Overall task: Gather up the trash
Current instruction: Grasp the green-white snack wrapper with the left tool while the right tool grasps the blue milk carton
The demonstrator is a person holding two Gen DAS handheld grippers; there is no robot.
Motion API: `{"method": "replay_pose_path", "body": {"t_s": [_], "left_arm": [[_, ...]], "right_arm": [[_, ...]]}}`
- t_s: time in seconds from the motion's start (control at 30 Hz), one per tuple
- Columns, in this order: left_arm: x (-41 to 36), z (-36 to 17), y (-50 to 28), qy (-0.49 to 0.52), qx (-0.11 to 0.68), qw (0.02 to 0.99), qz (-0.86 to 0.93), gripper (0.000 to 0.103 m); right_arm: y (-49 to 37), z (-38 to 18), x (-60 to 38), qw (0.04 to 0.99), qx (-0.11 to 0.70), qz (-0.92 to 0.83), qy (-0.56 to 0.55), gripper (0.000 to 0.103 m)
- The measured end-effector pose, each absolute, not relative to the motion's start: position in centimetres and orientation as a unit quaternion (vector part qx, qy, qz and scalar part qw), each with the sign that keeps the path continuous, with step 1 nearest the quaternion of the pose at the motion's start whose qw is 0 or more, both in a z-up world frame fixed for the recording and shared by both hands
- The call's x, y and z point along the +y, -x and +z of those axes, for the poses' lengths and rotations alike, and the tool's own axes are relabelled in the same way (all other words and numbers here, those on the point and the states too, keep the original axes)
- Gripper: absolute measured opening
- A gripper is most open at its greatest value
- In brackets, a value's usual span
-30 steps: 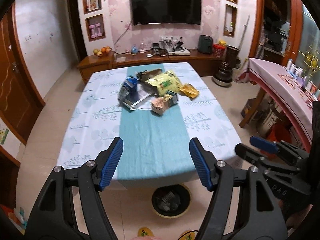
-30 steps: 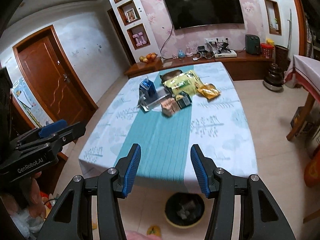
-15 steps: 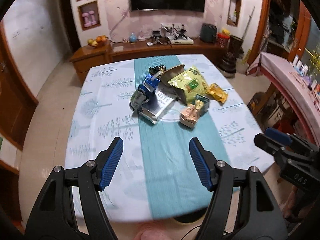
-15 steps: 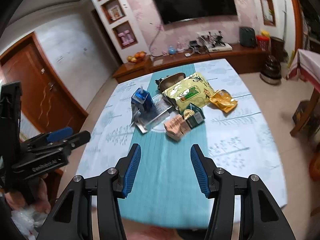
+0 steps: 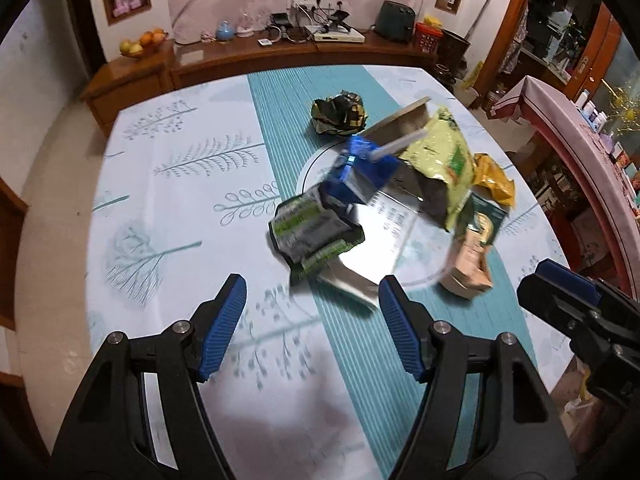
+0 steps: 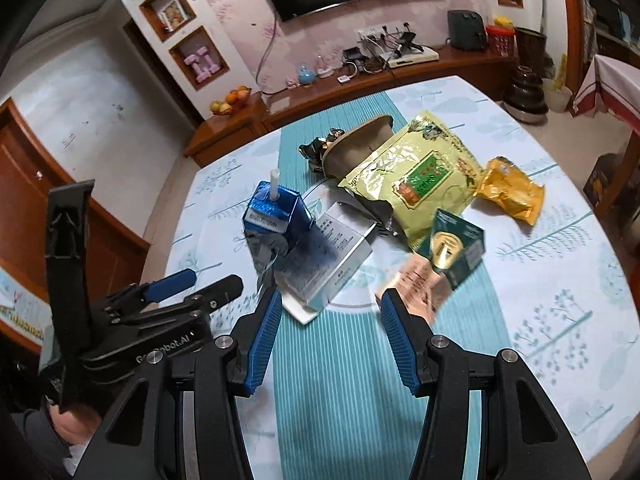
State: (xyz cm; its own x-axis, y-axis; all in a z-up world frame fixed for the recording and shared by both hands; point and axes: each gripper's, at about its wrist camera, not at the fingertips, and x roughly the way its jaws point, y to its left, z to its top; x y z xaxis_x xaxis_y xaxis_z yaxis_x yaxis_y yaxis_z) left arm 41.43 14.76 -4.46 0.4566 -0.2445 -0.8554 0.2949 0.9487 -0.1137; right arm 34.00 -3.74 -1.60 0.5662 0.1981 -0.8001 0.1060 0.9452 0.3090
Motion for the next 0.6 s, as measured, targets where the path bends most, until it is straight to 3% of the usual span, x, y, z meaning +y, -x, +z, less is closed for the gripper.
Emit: {"method": "replay_pose_path", "body": {"t_s": [0.6], "left_arm": [[13.7, -10.5, -45.5, -0.084, 0.494, 0.846, -0.183, 0.066]], "right_arm": [[-36.7, -4.9, -2.7, 0.859, 0.480, 0.007, -0.177, 0.052]]}}
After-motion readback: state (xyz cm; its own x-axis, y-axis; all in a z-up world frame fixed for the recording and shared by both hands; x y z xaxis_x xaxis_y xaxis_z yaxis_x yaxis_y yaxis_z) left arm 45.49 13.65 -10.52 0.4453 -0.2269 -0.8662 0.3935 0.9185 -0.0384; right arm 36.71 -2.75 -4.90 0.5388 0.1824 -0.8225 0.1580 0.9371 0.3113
